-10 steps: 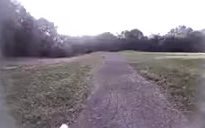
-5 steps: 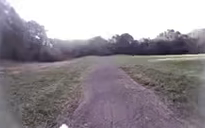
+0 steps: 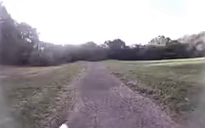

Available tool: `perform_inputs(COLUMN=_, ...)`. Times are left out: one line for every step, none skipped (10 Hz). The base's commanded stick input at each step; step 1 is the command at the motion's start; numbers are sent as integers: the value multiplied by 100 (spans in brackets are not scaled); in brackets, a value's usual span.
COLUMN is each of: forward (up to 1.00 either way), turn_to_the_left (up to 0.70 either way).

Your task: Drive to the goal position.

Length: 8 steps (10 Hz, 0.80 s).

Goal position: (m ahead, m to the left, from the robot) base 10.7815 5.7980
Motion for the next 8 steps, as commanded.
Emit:
perform_inputs(forward=50, turn_to_the_left=0)
perform_inputs(forward=50, turn_to_the_left=0)
perform_inputs(forward=50, turn_to_the_left=0)
perform_inputs(forward=50, turn_to_the_left=0)
perform_inputs(forward=50, turn_to_the_left=10)
perform_inputs(forward=50, turn_to_the_left=7)
perform_inputs(forward=50, turn_to_the_left=1)
perform_inputs(forward=50, turn_to_the_left=0)
